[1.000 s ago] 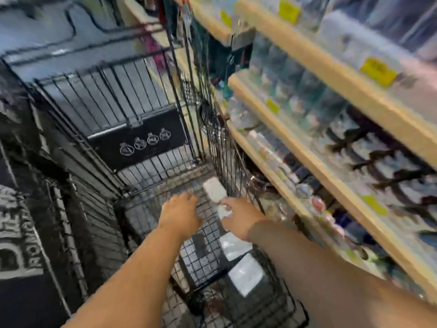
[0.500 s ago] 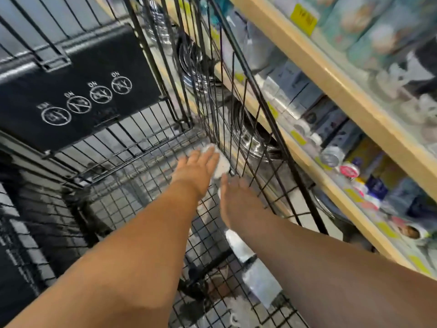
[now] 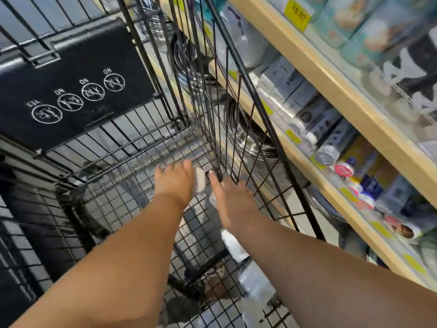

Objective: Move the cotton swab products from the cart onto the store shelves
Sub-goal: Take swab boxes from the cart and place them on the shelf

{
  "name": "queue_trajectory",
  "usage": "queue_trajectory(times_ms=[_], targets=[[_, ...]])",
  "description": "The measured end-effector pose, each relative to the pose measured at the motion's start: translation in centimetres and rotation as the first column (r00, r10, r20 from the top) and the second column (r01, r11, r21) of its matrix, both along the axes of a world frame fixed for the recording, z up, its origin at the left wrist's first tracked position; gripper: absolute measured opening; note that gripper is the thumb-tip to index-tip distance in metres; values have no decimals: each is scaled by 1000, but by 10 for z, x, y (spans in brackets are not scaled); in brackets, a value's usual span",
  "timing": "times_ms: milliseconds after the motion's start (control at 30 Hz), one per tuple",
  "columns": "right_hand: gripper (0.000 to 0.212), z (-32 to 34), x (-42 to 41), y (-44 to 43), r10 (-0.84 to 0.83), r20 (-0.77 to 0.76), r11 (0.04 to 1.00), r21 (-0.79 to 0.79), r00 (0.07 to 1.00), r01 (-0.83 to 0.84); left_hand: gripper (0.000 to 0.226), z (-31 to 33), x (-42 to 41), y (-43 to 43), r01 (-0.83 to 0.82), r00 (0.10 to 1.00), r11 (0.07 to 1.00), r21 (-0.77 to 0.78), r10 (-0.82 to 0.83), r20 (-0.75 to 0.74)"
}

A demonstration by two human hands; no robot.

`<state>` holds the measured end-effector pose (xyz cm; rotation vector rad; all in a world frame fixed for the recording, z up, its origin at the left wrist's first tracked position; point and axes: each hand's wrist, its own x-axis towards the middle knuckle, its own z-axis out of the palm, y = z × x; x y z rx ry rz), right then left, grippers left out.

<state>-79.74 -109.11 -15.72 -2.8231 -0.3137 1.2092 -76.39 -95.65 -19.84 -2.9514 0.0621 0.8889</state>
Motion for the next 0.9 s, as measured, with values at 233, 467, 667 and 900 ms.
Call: queue_trajectory(times_ms=[233, 467, 667, 900], targets=[[110, 66, -11, 12, -141, 178, 935, 346, 974, 72, 75, 74, -32, 15, -436, 858, 858, -270, 487, 163], [112, 214, -1, -20, -365, 155, 761, 618, 918, 198, 76, 218, -46, 6, -399, 621, 655, -642, 708, 336], [95, 341, -6, -80, -560, 209, 579, 791, 802, 198, 80, 370, -54, -32, -139, 560, 553, -822, 728, 396], [78, 468, -51, -172, -750, 209, 302, 952, 627, 43, 80, 506, -77, -113, 123, 548, 346, -930, 757, 354]])
